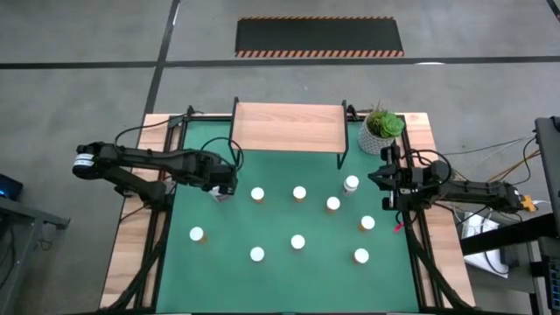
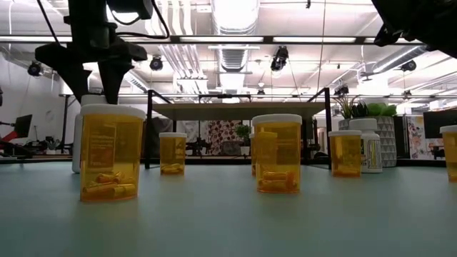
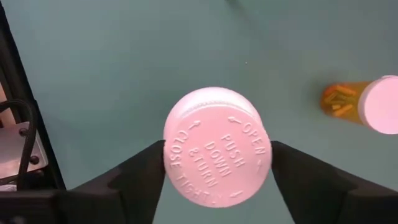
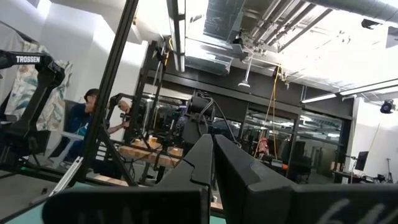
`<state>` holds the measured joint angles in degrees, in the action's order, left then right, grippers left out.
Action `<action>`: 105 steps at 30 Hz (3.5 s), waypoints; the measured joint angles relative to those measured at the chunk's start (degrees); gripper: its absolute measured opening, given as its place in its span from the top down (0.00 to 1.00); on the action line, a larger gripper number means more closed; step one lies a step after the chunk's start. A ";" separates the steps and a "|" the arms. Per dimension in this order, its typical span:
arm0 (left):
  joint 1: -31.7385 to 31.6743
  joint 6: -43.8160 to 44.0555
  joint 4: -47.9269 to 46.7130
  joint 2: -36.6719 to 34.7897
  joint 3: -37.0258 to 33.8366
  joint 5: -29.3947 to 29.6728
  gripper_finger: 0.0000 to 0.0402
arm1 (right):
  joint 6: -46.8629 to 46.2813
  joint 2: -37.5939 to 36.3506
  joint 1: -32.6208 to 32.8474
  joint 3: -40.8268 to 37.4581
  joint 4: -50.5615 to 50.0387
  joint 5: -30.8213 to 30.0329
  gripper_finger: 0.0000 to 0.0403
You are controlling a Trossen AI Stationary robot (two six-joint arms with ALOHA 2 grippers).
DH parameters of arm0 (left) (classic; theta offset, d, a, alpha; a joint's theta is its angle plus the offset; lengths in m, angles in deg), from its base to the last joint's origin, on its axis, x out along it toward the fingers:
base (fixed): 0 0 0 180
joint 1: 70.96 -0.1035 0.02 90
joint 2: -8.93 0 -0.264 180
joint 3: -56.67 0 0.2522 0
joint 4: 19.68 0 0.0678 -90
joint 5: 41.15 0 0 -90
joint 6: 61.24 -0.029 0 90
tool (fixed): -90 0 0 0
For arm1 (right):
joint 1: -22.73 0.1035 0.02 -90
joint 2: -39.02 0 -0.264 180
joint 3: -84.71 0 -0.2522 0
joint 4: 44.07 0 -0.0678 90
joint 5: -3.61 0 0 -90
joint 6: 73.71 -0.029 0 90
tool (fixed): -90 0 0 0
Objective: Pick and place medicine bottles onto shelf by color
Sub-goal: Put the white medicine bottle on the shelf
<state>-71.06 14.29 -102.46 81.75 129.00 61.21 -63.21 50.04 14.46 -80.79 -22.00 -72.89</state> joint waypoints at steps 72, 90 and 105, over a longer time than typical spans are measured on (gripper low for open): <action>-20.14 -70.16 -21.02 33.97 75.63 -1.60 0.45 | -0.90 0.00 0.00 0.01 -1.31 0.02 0.98; -23.81 -69.95 -21.02 29.99 66.23 -1.79 0.45 | -1.09 0.02 -0.02 0.00 -1.46 0.00 0.98; -25.11 -69.25 -20.83 29.94 64.15 -1.75 0.44 | -0.96 0.02 0.00 0.00 -1.76 0.00 0.98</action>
<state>-96.17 -54.97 -123.29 111.69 193.15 59.46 -64.17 50.06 14.46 -80.79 -23.76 -72.89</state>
